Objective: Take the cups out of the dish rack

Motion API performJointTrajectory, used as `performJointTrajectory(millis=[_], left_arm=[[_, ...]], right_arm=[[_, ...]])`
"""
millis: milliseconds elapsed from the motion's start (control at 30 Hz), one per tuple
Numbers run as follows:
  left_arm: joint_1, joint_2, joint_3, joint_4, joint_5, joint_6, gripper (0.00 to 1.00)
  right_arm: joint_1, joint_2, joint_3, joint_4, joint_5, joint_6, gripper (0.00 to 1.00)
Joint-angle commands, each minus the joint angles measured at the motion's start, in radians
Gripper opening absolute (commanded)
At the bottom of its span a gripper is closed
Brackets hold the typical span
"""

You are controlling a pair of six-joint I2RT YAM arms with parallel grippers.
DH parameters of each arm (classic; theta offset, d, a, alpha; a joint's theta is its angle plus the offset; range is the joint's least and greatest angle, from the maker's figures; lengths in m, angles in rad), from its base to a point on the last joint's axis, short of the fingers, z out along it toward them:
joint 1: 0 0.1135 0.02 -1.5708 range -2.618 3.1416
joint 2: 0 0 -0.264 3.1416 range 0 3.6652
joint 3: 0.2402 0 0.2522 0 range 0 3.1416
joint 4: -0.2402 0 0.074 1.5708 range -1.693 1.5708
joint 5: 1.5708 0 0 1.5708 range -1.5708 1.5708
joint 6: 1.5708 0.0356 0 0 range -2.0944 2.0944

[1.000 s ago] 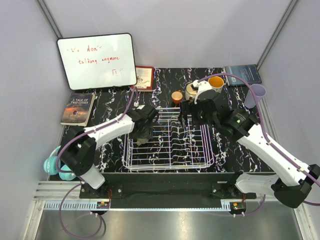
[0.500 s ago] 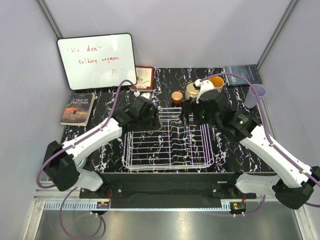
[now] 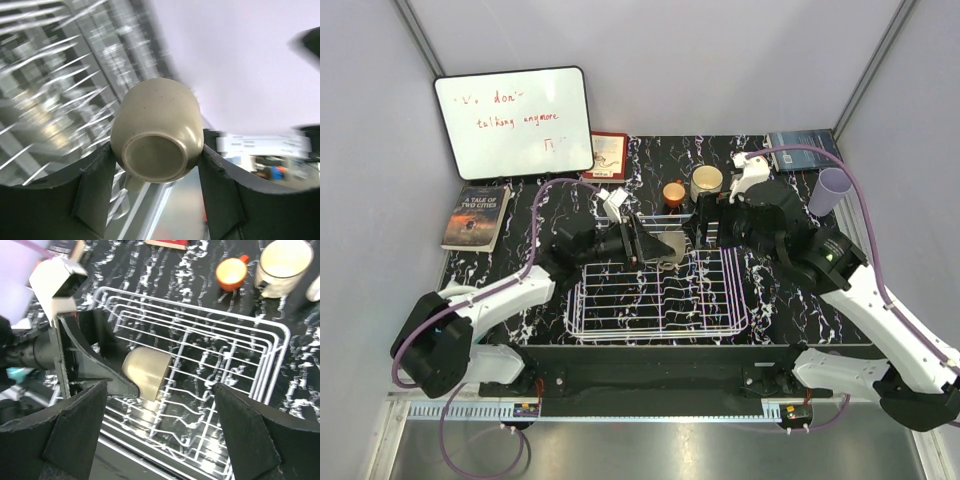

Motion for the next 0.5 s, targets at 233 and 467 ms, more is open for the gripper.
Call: performJointTrajectory(millis=[233,467], left_arm=[[0.073,0.291,-0.02,1.115,0.214,-0.542,0.0],[0.068,0.332,0.028,1.161,0.245,-0.578,0.0]], right_arm=[[0.006,-0.075,-0.038,0.15,-0.186,0.134,0.92],[0.006,-0.059,-0.05,0.198,-0.24,0.175,0.9]])
